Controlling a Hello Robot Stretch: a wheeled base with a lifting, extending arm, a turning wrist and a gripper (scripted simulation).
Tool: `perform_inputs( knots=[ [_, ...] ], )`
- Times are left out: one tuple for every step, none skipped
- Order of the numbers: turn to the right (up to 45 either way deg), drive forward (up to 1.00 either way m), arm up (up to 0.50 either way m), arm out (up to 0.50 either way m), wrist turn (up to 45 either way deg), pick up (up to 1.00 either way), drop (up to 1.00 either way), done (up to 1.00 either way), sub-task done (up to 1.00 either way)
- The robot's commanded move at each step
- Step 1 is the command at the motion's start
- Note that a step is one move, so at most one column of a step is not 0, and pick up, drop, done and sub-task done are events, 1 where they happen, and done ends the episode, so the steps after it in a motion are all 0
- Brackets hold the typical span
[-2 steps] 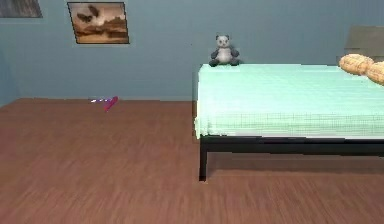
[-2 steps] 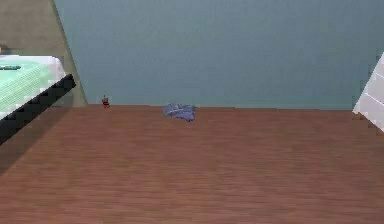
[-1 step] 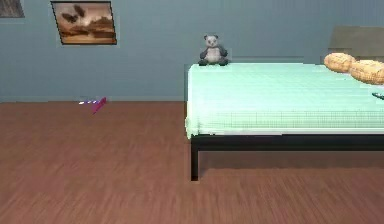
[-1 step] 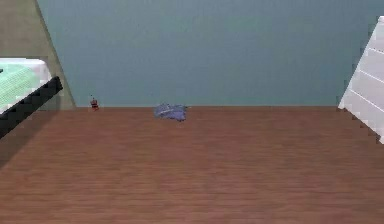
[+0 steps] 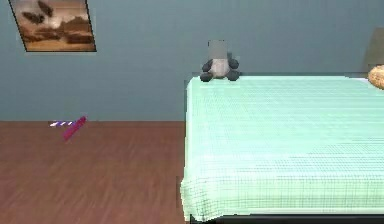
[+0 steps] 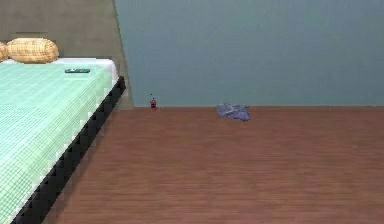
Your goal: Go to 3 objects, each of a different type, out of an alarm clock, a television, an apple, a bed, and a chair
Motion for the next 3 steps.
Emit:
perform_inputs(
  knots=[
    [33.0, 0.00, 0.00, 0.00, 0.0, 0.00, 0.00, 0.00, 0.00],
    [0.0, 0.00, 0.00, 0.00, 0.0, 0.00, 0.00, 0.00, 1.00],
    [-45.0, 0.00, 0.00, 0.00, 0.0, 0.00, 0.00, 0.00, 0.00]
  ],
)
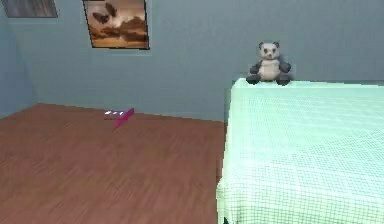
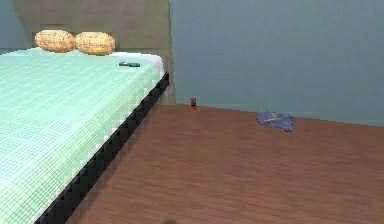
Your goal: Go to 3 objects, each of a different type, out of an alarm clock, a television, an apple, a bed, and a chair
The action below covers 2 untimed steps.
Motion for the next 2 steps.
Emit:
perform_inputs(
  knots=[
    [-45.0, 0.00, 0.00, 0.00, 0.0, 0.00, 0.00, 0.00, 0.00],
    [-45.0, 0.00, 0.00, 0.00, 0.0, 0.00, 0.00, 0.00, 0.00]
  ],
)
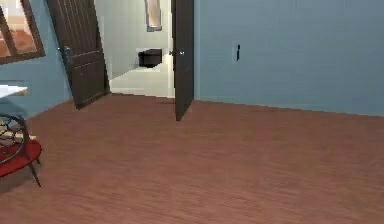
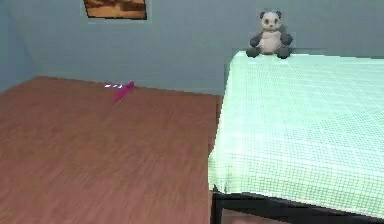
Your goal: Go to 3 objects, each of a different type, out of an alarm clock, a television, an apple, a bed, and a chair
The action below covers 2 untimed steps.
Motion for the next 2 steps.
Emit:
perform_inputs(
  knots=[
    [-18.0, 0.00, 0.00, 0.00, 0.0, 0.00, 0.00, 0.00, 0.00],
    [-3.0, 0.00, 0.00, 0.00, 0.0, 0.00, 0.00, 0.00, 0.00]
  ],
)
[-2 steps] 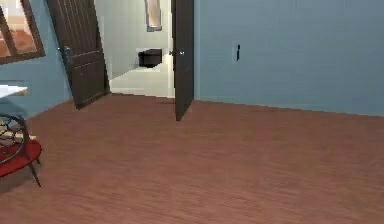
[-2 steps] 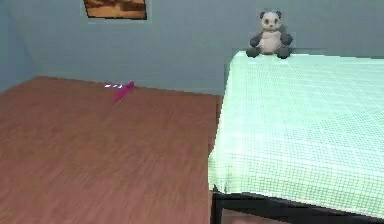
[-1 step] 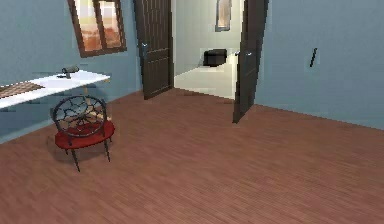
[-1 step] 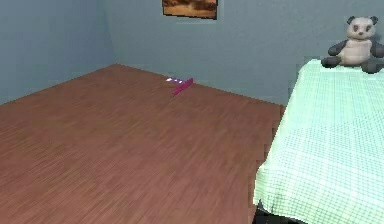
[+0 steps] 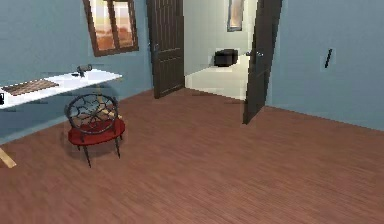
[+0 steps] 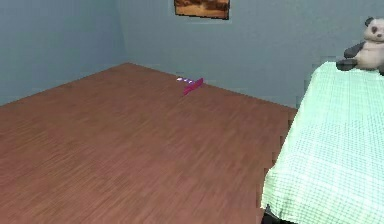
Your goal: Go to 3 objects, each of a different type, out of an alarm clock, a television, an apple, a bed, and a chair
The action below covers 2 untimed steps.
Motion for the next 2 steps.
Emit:
perform_inputs(
  knots=[
    [0.0, 1.00, 0.00, 0.00, 0.0, 0.00, 0.00, 0.00, 0.00],
    [0.0, 1.00, 0.00, 0.00, 0.0, 0.00, 0.00, 0.00, 0.00]
  ],
)
